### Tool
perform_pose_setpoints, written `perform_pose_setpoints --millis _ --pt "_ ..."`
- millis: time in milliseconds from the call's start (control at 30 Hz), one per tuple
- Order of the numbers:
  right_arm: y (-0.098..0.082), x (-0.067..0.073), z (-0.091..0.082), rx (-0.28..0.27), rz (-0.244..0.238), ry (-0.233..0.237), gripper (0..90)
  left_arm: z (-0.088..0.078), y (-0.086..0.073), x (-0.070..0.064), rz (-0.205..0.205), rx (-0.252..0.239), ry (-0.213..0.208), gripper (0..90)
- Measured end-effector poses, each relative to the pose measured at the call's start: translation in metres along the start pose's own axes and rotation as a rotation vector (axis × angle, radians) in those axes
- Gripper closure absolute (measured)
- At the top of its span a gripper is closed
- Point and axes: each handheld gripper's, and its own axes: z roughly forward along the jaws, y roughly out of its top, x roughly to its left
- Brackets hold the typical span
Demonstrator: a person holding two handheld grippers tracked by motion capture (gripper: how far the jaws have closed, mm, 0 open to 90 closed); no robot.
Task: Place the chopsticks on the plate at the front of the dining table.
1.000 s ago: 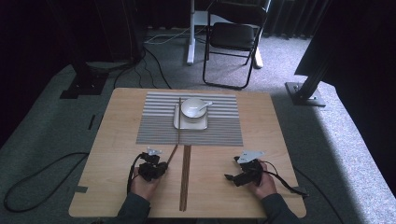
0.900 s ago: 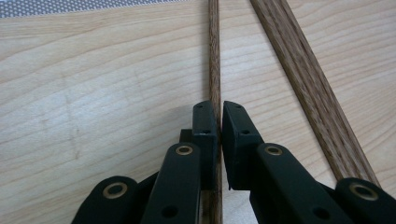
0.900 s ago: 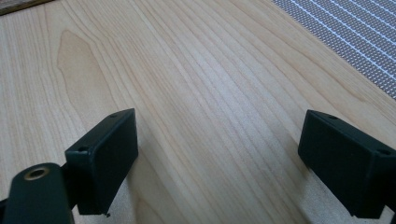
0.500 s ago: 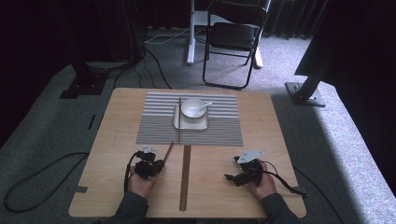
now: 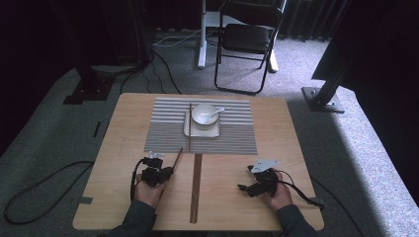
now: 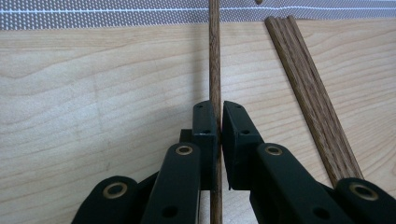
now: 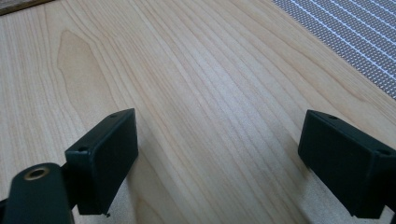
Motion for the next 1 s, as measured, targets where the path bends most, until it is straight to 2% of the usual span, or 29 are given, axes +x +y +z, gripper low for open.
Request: perform_pose_setpoints --millis 267,1000 --pt "0.000 0.000 0.000 -0.001 0.000 0.000 11.5 -0.002 0.004 0.000 -0.010 -0.015 0.002 84.6" --pt "0.000 0.000 0.000 0.000 -0.001 0.000 11.5 -0.003 0.016 -0.001 0.005 -0.032 0.021 84.6"
